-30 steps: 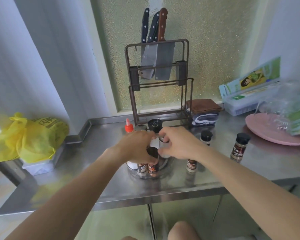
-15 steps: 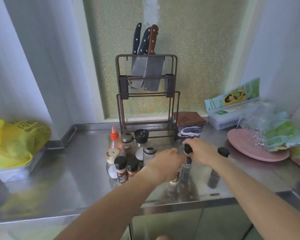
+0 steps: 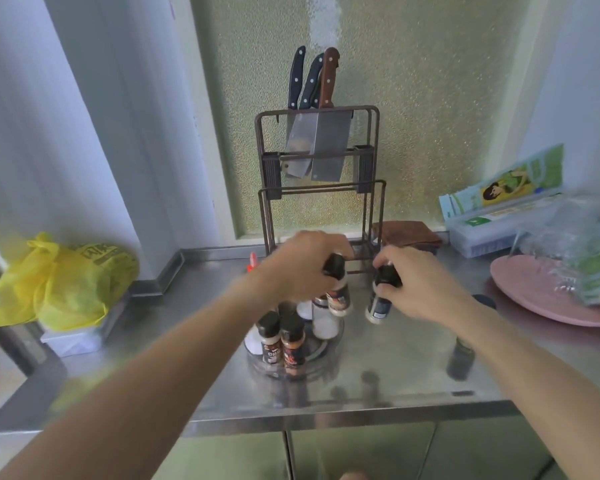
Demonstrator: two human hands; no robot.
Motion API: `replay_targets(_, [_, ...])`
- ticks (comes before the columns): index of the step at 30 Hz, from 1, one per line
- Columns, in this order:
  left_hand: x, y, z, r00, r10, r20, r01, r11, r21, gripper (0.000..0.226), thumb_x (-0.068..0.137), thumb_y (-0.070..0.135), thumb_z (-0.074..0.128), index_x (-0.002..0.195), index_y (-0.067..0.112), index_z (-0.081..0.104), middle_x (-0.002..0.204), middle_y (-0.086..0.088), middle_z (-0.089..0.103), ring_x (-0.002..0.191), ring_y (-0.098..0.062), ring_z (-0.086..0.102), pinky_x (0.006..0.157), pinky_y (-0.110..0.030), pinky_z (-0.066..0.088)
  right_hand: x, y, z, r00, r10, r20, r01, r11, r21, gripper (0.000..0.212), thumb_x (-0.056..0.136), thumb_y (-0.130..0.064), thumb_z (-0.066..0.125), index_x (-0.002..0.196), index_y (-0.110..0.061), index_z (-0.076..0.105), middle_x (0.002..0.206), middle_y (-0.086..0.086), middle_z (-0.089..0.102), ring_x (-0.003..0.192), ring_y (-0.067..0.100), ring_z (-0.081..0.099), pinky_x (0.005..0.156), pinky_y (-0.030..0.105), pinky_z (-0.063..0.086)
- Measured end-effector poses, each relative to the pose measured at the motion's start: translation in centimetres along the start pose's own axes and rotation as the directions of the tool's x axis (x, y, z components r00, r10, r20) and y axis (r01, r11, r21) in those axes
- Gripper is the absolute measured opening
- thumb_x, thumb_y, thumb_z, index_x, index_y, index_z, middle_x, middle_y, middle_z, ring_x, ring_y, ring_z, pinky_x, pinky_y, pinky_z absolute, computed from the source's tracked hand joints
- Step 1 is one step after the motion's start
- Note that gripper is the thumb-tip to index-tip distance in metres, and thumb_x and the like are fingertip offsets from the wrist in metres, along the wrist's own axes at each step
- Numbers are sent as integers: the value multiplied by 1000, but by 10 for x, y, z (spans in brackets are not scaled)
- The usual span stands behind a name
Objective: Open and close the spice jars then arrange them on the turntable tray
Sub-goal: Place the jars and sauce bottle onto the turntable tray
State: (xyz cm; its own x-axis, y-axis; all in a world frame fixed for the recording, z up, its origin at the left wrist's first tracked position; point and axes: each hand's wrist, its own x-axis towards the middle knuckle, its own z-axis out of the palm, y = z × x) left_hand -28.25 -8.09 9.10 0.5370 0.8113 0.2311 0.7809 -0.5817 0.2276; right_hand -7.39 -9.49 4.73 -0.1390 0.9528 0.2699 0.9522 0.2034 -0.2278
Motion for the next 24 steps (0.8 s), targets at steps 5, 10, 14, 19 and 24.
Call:
replay_targets(5, [1,-35,-22,990,-137,-46,141,985,100,38,81,18,76,117,23,63,113,0,72,106,-22,66,97,-38,54,11,-54,-26,989,-129,-78,136,986,100,40,88,-33,73,124,-23,58,125,0,65,116,25,60,96,38,47])
replay_targets(10, [-1,-63,-3,979,-204,4,200,959,201,37,75,22,81,110,22,69,108,4,73,101,-21,67,93,-35,55,42,-86,-5,985,-173,1,171,972,163,41,91,-25,71,128,-20,56,129,3,60,118,24,55,89,33,42])
replay_targets(14, [0,-80,12,977,-212,33,197,949,246,41,74,25,80,113,26,66,109,7,72,103,-20,66,87,-39,57,60,-97,23,979,-197,58,190,975,119,37,87,-15,72,122,-20,59,117,1,60,110,23,56,80,31,40])
replay_targets(19, [8,-94,30,966,-245,86,209,929,306,49,69,36,84,112,27,63,108,3,70,102,-26,66,78,-37,56,70,-98,59,967,-225,124,220,974,50,37,82,-14,74,116,-21,64,119,-2,69,110,23,62,90,38,52])
replay_targets(24, [7,-103,46,965,-236,114,197,939,282,42,71,34,84,108,28,66,108,5,70,103,-23,63,74,-33,49,69,-96,81,962,-229,146,233,972,-11,35,82,-18,76,114,-17,63,116,2,70,108,27,64,88,38,53])
